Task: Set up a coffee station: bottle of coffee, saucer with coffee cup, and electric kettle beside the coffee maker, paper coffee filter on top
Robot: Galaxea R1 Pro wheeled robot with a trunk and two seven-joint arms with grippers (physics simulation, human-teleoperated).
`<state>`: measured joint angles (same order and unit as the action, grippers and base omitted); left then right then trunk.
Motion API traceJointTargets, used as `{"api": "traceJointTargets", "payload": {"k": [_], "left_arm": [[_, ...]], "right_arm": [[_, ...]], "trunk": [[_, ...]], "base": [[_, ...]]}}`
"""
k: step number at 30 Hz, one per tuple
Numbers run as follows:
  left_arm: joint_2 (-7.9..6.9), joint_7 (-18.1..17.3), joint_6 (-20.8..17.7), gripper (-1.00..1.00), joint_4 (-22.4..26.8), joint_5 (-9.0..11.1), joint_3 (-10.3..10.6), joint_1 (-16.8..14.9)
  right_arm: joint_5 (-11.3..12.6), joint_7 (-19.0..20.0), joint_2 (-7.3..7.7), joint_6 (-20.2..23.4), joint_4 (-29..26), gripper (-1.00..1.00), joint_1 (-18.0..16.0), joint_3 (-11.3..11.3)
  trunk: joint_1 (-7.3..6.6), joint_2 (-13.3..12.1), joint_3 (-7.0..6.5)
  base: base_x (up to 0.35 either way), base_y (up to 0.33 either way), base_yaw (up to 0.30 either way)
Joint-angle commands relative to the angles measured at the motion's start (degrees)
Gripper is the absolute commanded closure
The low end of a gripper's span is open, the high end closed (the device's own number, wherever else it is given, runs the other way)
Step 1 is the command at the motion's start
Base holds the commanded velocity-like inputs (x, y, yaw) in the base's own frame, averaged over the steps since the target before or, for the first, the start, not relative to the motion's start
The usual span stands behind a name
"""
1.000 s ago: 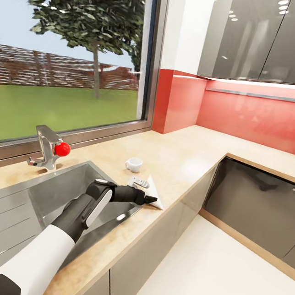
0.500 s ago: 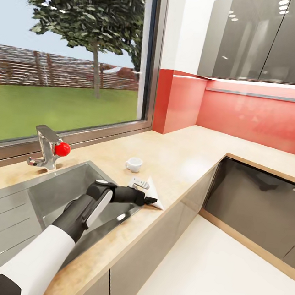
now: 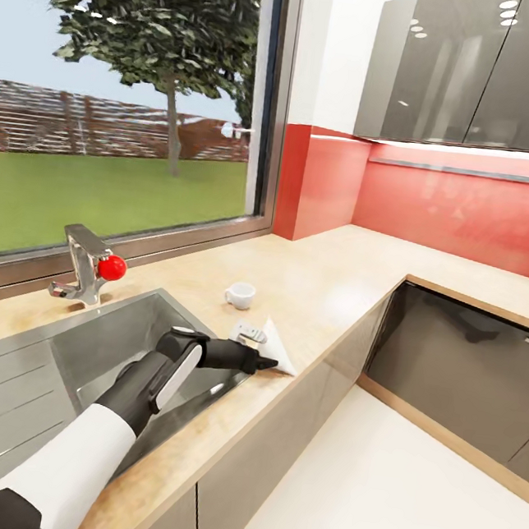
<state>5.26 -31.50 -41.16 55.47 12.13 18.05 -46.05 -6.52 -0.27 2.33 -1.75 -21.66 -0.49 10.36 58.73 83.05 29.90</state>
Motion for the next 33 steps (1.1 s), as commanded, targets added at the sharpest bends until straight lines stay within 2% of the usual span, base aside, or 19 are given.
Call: {"api": "traceJointTargets", "payload": {"k": [1,33], "left_arm": [[-0.03,0.04,-0.26,1.00,-0.04,-0.52,0.03,-0.01],[-0.33,-0.94,-0.59,1.00,0.86,-0.44,-0.21,0.02]], "right_arm": [[-0.60,0.01,-0.04,-0.18,0.04,-1.00,-0.04,0.36],[-0.62,0.01,-0.04,-0.18,0.04,-1.00,-0.04,0.36]], "trunk": [[0.00,0.03,0.07],[0.00,0.03,0.07]], "base": [[0.000,0.000,0.000],[0.000,0.000,0.000]]}}
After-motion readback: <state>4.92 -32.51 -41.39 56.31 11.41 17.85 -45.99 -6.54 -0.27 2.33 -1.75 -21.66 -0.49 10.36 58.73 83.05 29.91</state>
